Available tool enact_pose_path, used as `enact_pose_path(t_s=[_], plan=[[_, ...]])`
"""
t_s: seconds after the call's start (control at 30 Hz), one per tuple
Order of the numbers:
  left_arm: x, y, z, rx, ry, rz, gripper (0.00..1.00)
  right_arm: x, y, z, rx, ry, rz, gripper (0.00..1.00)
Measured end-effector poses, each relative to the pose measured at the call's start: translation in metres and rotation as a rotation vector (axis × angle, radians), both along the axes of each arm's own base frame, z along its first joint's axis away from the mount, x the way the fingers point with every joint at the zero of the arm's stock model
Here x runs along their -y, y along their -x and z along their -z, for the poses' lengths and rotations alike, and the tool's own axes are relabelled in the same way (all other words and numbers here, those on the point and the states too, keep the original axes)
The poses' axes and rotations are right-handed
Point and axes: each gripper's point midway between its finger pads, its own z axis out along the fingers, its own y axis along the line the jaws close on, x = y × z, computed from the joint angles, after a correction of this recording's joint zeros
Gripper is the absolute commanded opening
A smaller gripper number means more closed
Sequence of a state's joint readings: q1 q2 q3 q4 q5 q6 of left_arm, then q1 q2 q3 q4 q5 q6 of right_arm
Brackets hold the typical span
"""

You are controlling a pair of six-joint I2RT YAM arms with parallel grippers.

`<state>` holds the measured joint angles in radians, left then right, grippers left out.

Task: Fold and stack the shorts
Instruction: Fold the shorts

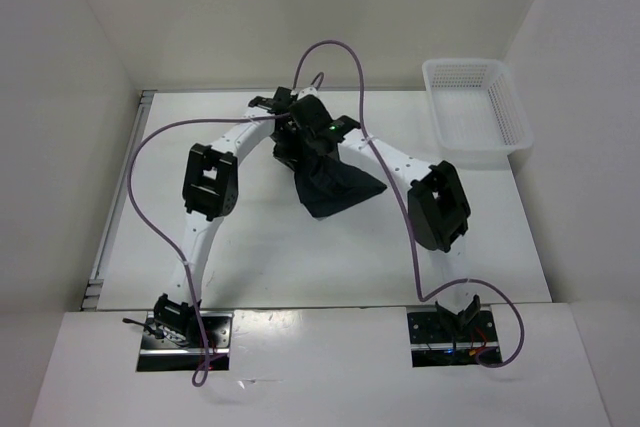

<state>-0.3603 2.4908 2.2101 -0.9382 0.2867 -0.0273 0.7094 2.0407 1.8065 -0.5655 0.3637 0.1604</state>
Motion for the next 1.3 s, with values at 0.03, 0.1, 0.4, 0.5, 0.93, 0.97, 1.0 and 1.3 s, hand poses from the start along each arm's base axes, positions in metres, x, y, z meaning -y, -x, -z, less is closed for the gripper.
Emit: enact_pose_path(t_s=[0.03, 0.1, 0.4, 0.5, 0.93, 0.97, 1.0, 1.3], plan=[[-0.003, -0.001, 0.000, -0.005, 0.001, -0.011, 0.04, -0.005, 0.000, 0.006, -0.003, 0.005, -0.005, 0.00], [-0.010, -0.003, 0.000, -0.009, 0.000, -0.027, 0.04, -0.013, -0.002, 0.011, 0.006, 0.008, -0.003, 0.00], [-0.038, -0.013, 0.000, 0.015, -0.076, -0.081, 0.33, -0.036, -0.004, 0.009, 0.052, 0.008, -0.064, 0.54], [-0.056, -0.018, -0.001, 0.035, -0.126, -0.113, 0.47, -0.059, 0.005, 0.000, 0.045, -0.026, -0.174, 0.61], [-0.161, -0.044, -0.015, 0.150, -0.359, -0.308, 0.65, -0.129, 0.094, -0.068, 0.105, -0.119, -0.657, 0.52], [-0.164, -0.044, -0.021, 0.166, -0.366, -0.315, 0.65, -0.113, 0.095, -0.063, 0.097, -0.093, -0.645, 0.50], [-0.165, -0.045, -0.031, 0.187, -0.367, -0.321, 0.65, -0.098, 0.095, -0.056, 0.088, -0.070, -0.629, 0.48], [-0.110, -0.017, -0.140, 0.318, -0.099, -0.213, 0.56, -0.008, 0.089, 0.011, 0.002, 0.076, -0.569, 0.39]])
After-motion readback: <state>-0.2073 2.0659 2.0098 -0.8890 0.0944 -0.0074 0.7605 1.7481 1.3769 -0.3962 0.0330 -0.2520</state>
